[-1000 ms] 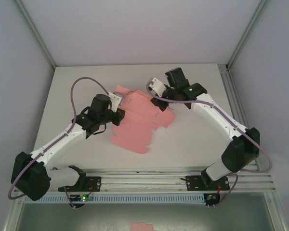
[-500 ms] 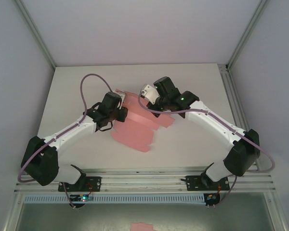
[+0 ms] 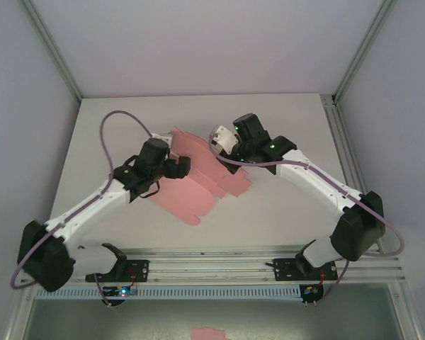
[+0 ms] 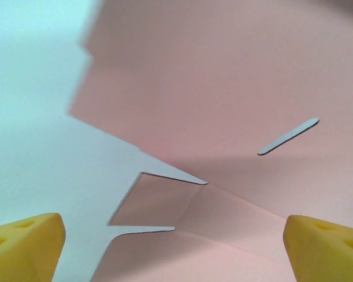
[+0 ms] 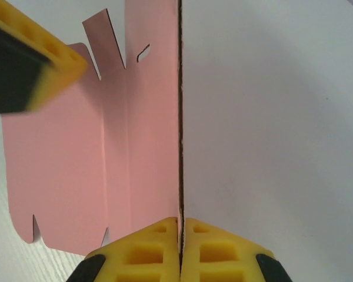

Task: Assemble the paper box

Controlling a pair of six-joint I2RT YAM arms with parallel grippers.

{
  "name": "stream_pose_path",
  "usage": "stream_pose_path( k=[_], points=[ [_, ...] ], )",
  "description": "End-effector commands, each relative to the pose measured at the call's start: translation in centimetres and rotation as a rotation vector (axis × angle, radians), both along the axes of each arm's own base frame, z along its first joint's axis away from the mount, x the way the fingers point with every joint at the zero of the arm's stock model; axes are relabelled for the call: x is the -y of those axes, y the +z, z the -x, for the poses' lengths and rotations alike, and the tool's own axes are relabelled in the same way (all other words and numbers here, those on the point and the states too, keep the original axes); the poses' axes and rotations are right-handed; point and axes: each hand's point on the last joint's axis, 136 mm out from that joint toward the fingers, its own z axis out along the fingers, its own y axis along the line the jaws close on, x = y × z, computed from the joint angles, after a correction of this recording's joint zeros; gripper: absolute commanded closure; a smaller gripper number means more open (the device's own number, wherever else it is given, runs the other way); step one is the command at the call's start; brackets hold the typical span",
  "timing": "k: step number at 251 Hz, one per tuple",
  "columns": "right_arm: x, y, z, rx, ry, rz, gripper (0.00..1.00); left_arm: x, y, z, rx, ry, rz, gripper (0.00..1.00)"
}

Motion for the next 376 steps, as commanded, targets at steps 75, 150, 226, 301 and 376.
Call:
stream_pose_path(
  k=[75, 150, 226, 301, 376],
  points=[
    [-0.6, 2.7, 3.1, 0.035, 0.178, -0.134, 1.0, -12.0, -1.2, -0.9, -0.102, 0.395, 0.087, 0.0],
    [-0.3, 3.1, 1.6, 0.041, 0.113, -0.125, 1.0, -2.9, -0.3, -1.3, -0.071, -0.14, 0.31, 0.13],
    [-0.8, 3.5, 1.2, 0.035, 0.1, -0.151, 1.0, -0.9, -0.7, 1.1, -0.036, -0.255, 0.374, 0.14],
    [-1.6, 3.5, 1.2, 0.048, 0.05, -0.148, 1.0, 1.6, -2.4, 1.7, -0.08, -0.32, 0.305, 0.18],
    [-3.1, 3.1, 1.7, 0.067, 0.045, -0.144, 1.0, 0.3, -4.7, -1.8, -0.001, 0.031, 0.069, 0.17]
  ],
)
